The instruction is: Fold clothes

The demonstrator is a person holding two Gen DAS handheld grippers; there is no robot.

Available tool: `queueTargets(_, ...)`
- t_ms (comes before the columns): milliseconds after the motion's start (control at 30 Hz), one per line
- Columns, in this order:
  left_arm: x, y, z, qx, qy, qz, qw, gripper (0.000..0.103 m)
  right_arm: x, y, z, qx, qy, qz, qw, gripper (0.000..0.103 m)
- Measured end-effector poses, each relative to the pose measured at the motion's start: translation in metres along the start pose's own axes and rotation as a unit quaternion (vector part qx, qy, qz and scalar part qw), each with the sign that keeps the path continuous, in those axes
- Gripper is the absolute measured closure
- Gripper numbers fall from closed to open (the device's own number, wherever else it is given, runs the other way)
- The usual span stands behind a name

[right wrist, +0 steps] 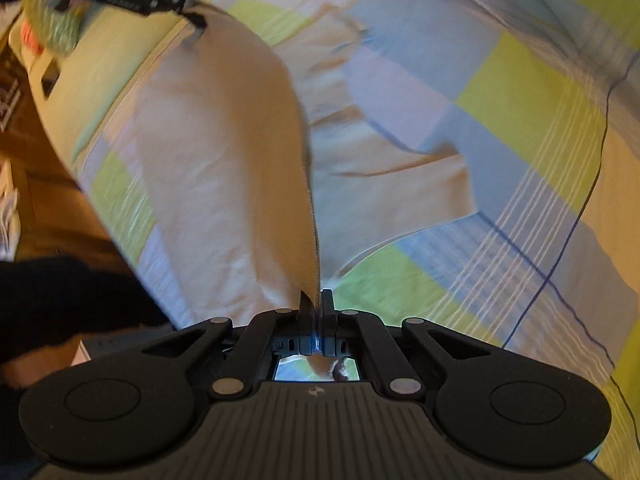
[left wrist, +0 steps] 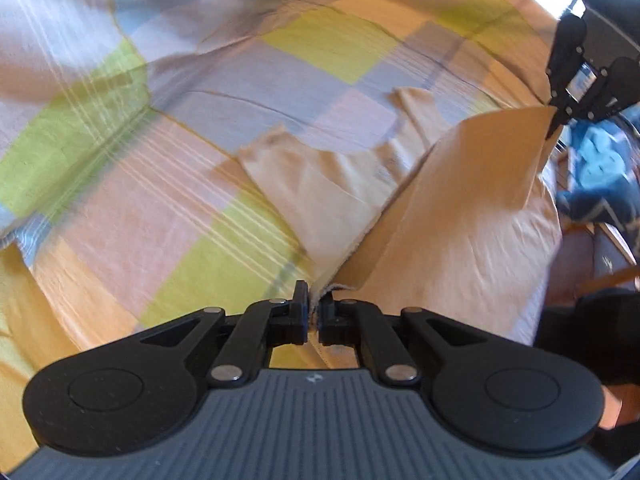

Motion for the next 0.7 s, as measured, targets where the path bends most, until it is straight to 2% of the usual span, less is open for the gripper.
queueTargets(100,-0.021,-0.015,-0.023,0.052,0.008,-0.01,0.9986,0.1,-0.019,-0.008,0.048,-0.038,-0.041,0.015,0.998,0.102)
queueTargets(233,-0.045,-0.019,-0.032,0.098,0.004,-0.027,0.9948,0.098,-0.038,0.001,0.09,-0.123,-0.065,0.052,0.989,0.079)
queueTargets(400,-0.045,-0.009,-0.042,0.168,0.0,0.004,0.9859,0.095,-0.04,0.043,0.109,-0.252,-0.087,0.119,0.956,0.071)
queueTargets(500,-0.047,-0.004,-0.047,0.183,0.012,0.011,0.9829,0.094,-0.044,0.068,0.107,-0.31,-0.095,0.144,0.935,0.067)
queueTargets(567,-0.05,-0.003,-0.049,0.185,0.018,0.014,0.9825,0.091,-0.048,0.079,0.102,-0.343,-0.09,0.157,0.922,0.055)
queueTargets(600,-0.051,-0.003,-0.05,0.187,0.019,0.015,0.9822,0.089,-0.05,0.084,0.099,-0.362,-0.085,0.166,0.913,0.046)
queueTargets(700,-0.053,-0.003,-0.056,0.198,0.023,0.02,0.9797,0.089,-0.055,0.098,0.092,-0.41,-0.092,0.186,0.888,0.044)
Point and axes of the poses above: each gripper's, at about its wrist camera, not at the fingertips, and x roughly against the way its jaws point, z to its right, y to its underside, the point moved 1 cm from there along -x, roughly the way its jaws point, and after that the axes turned 4 degrees about -z, right-handed, at the moved point
